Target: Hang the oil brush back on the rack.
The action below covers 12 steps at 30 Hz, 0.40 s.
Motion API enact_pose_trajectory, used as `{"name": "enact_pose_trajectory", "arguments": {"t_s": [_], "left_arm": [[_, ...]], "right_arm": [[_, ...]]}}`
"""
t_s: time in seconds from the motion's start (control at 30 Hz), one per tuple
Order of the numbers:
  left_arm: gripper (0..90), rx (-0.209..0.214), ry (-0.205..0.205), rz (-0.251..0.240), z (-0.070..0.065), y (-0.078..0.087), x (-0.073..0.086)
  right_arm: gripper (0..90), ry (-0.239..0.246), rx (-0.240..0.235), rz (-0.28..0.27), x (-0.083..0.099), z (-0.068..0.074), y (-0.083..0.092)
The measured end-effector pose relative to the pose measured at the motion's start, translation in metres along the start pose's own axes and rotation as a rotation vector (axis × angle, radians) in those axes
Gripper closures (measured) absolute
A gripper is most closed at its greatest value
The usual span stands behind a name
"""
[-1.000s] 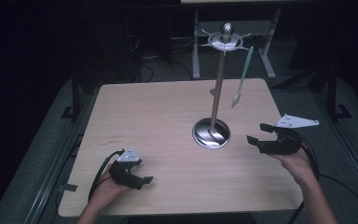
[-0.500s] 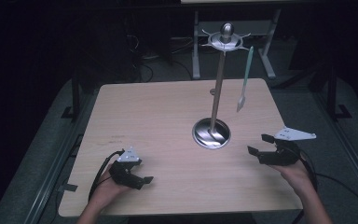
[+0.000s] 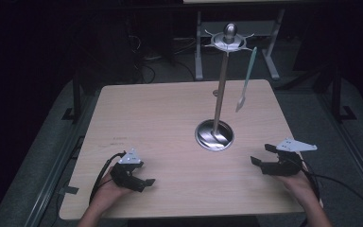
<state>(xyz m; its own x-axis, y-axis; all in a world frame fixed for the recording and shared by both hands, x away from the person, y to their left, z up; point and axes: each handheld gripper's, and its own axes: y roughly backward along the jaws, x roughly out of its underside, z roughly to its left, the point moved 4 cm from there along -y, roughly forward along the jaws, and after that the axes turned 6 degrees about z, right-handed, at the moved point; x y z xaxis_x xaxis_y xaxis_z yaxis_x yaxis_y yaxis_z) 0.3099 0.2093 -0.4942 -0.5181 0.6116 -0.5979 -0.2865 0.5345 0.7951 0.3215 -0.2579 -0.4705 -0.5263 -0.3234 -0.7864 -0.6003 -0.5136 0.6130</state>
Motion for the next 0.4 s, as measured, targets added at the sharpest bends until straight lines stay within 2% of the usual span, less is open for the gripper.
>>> {"name": "enact_pose_trajectory", "arguments": {"t_s": [0.07, 0.2, 0.3, 0.4], "left_arm": [[13.7, -0.003, -0.014, 0.006, 0.001, 0.001, 0.0], [13.6, -0.006, -0.012, -0.003, 0.001, 0.001, 0.0], [13.6, -0.014, -0.029, 0.004, 0.001, 0.002, 0.0], [13.6, -0.015, -0.022, 0.0, 0.0, 0.002, 0.0]], "right_arm": [[20.1, -0.001, 0.006, 0.009, 0.004, -0.002, -0.001], [20.0, -0.008, 0.007, 0.032, 0.01, -0.003, -0.004], [20.0, -0.006, 0.01, 0.035, 0.011, -0.004, -0.004], [19.9, -0.007, 0.011, 0.028, 0.01, -0.004, -0.003]]}}
